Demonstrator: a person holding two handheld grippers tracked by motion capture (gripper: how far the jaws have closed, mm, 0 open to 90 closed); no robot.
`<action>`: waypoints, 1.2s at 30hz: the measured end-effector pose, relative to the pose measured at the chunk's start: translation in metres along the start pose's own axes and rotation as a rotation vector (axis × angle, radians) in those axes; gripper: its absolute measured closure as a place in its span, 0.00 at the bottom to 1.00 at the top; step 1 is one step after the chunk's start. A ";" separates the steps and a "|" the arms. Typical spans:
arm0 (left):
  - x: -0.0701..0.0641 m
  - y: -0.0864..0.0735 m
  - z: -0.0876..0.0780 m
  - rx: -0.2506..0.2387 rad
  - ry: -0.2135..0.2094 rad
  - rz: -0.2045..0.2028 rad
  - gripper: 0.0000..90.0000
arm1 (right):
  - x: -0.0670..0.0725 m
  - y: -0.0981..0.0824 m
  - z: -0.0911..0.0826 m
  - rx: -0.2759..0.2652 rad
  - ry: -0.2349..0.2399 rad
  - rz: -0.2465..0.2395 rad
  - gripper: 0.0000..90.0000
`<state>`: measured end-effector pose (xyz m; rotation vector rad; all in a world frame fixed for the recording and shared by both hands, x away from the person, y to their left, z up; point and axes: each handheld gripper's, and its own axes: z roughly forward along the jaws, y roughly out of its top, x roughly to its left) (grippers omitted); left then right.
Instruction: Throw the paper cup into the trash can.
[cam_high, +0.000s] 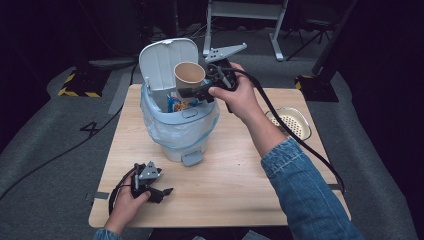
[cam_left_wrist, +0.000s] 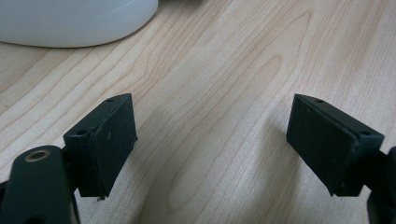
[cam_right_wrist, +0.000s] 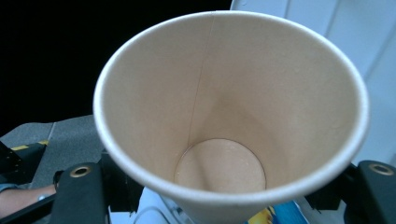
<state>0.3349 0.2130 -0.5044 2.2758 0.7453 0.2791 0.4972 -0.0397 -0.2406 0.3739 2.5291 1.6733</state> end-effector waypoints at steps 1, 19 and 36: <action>0.000 0.000 0.000 0.000 0.000 0.000 0.18 | 0.001 0.001 0.003 0.005 0.001 0.005 0.33; 0.002 0.001 0.001 0.001 -0.006 0.003 0.18 | 0.010 0.002 0.051 0.144 -0.036 0.024 0.31; 0.002 0.001 0.001 0.000 -0.007 0.004 0.18 | 0.006 -0.002 0.044 0.090 -0.091 -0.006 0.18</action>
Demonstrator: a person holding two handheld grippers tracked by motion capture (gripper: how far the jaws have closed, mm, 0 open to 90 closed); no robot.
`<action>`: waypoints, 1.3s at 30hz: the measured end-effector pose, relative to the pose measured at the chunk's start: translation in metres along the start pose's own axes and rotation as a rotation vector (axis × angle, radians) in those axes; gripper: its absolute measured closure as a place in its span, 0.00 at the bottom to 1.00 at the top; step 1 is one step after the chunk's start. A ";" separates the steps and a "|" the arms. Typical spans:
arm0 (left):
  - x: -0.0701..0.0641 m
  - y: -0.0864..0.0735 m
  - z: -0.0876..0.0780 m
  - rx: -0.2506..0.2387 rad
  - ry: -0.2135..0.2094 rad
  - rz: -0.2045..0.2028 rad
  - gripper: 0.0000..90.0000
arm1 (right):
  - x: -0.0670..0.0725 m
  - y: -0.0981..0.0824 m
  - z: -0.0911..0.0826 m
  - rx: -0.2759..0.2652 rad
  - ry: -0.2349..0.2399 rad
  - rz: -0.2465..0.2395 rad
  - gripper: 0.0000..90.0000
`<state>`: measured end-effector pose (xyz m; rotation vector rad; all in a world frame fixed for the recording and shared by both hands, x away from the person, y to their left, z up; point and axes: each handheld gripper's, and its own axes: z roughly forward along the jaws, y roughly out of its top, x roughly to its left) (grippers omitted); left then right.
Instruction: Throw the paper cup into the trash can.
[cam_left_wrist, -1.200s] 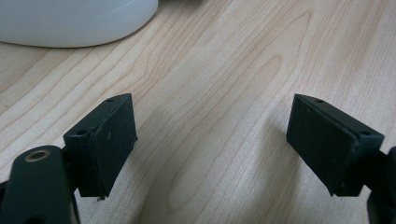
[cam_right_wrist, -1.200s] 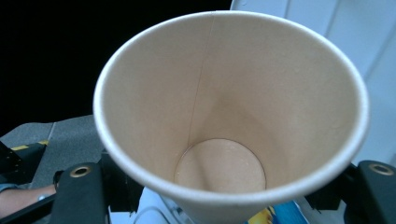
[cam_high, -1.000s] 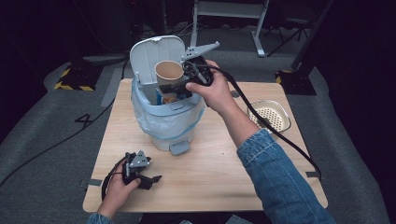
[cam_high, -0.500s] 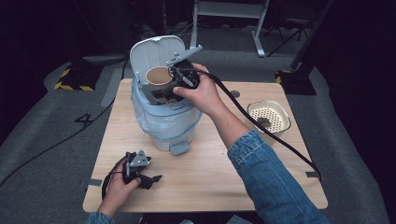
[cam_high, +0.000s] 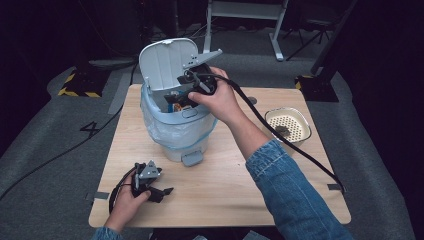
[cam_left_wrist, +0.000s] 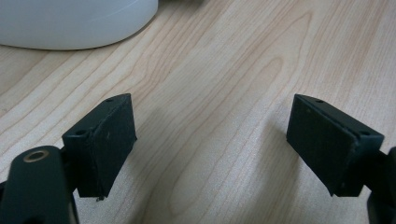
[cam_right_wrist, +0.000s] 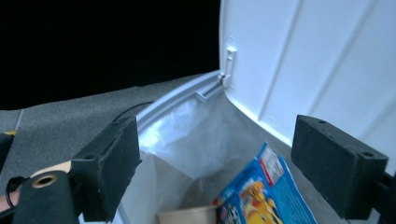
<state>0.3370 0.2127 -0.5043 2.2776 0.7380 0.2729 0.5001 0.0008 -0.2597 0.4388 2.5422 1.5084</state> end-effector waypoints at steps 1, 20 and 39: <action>0.000 0.000 0.000 0.000 0.001 -0.001 0.18 | -0.001 0.000 -0.003 0.008 -0.007 -0.005 0.18; -0.002 0.000 0.000 -0.001 0.013 -0.013 0.18 | -0.004 -0.015 -0.117 0.051 -0.146 -0.082 0.29; 0.002 -0.003 -0.004 -0.020 0.050 -0.055 0.30 | -0.007 -0.068 -0.218 0.006 -0.211 -0.026 0.30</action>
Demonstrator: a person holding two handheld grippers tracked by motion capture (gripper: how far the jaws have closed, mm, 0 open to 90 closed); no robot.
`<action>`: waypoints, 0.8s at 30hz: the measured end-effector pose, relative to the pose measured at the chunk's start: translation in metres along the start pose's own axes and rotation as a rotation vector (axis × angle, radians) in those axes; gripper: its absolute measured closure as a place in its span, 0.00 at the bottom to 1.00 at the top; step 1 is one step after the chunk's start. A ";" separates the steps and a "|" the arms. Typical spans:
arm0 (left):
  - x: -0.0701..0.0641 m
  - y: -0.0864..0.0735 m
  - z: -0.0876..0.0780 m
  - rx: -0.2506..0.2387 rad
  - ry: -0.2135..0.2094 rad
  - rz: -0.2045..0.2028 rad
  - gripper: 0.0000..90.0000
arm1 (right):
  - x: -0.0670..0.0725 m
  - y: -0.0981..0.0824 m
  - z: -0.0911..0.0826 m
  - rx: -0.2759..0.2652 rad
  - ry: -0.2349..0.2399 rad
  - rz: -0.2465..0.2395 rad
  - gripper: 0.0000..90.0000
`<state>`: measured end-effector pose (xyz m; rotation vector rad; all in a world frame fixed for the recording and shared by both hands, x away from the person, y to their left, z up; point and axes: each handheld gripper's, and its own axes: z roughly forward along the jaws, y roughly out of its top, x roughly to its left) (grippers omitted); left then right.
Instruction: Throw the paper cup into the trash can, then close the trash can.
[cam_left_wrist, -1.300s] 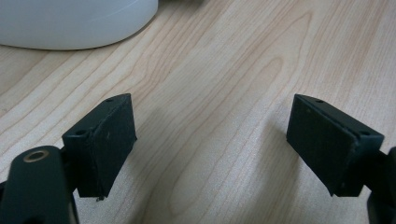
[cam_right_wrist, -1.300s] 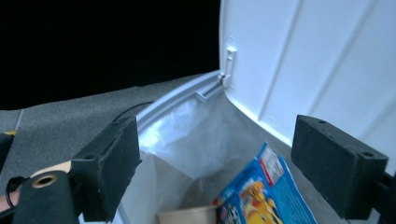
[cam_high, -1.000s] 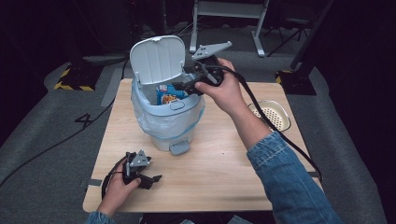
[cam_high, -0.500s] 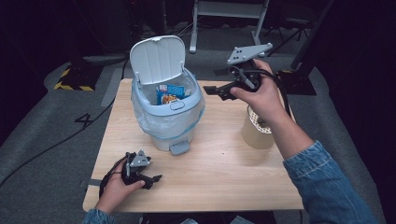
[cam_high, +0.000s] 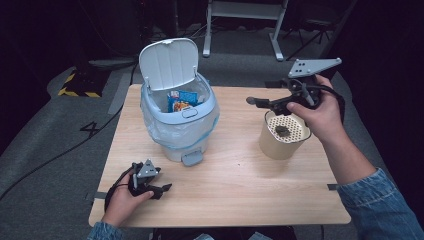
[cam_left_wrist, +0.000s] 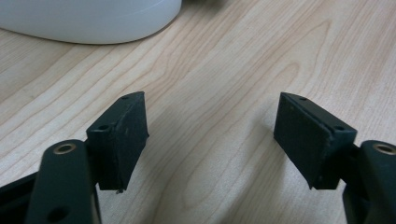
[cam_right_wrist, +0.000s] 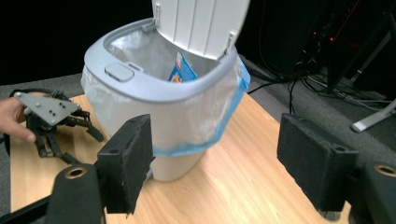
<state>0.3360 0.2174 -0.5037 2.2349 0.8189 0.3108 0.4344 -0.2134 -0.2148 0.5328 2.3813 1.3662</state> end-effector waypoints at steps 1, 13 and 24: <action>0.000 -0.001 0.000 -0.003 0.000 -0.008 0.32 | -0.002 -0.008 -0.007 0.001 0.001 0.014 0.30; 0.005 -0.005 -0.014 -0.030 -0.007 -0.040 0.41 | -0.004 -0.062 -0.039 0.022 -0.027 0.049 0.29; 0.004 0.006 -0.039 -0.124 -0.028 -0.105 0.44 | -0.009 -0.121 -0.045 0.097 -0.060 0.081 0.33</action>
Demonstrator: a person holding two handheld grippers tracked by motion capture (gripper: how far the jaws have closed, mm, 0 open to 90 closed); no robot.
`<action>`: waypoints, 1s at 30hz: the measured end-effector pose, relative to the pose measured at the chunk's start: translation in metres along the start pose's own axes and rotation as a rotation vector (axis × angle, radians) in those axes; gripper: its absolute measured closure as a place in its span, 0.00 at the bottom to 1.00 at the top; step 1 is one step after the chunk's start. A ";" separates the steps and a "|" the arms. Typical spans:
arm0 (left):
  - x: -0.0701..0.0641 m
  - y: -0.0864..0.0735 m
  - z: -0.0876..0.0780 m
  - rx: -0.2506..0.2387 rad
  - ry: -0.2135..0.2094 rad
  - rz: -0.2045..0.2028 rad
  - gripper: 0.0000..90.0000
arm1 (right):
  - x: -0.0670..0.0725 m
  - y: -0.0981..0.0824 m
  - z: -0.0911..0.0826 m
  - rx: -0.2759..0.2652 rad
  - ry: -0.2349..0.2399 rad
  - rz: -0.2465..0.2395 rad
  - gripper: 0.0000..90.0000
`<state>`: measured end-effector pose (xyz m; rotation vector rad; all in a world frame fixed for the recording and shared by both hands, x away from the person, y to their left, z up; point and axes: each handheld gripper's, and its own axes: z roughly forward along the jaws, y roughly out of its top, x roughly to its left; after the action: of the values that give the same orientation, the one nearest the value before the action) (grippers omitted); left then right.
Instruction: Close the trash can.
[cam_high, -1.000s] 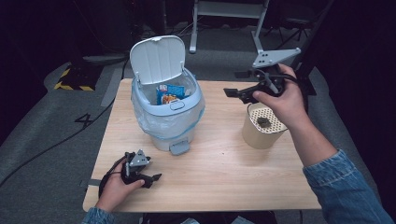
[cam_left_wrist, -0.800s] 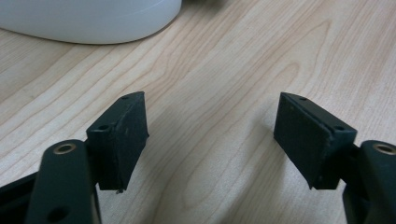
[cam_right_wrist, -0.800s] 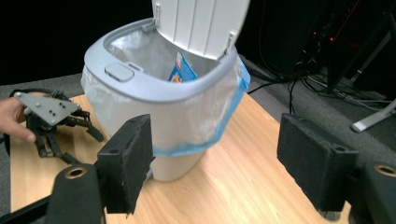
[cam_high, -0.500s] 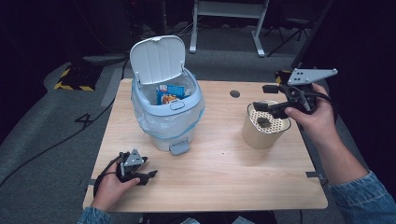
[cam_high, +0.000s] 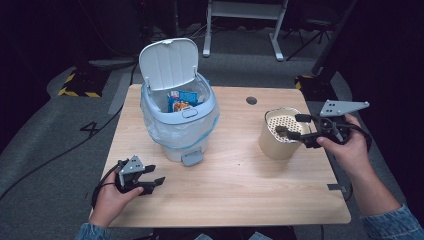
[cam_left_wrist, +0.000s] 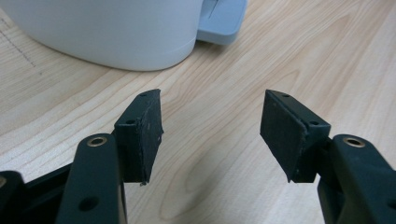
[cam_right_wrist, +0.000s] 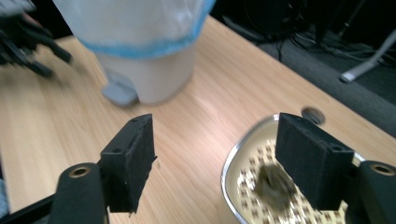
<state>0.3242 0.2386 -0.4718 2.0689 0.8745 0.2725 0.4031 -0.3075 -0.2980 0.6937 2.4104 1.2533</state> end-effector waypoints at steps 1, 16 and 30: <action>-0.001 0.001 -0.001 -0.001 -0.001 -0.002 0.44 | 0.000 -0.004 0.001 0.011 -0.004 -0.001 0.33; -0.002 0.028 -0.027 -0.039 -0.046 0.001 0.48 | 0.023 -0.095 0.012 0.084 -0.059 0.017 0.34; 0.000 0.062 -0.053 -0.098 -0.054 0.039 0.48 | 0.026 -0.178 0.027 0.150 -0.084 0.161 0.33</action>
<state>0.3289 0.2476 -0.3909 1.9951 0.7744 0.2733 0.3478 -0.3620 -0.4622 0.9807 2.4379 1.0851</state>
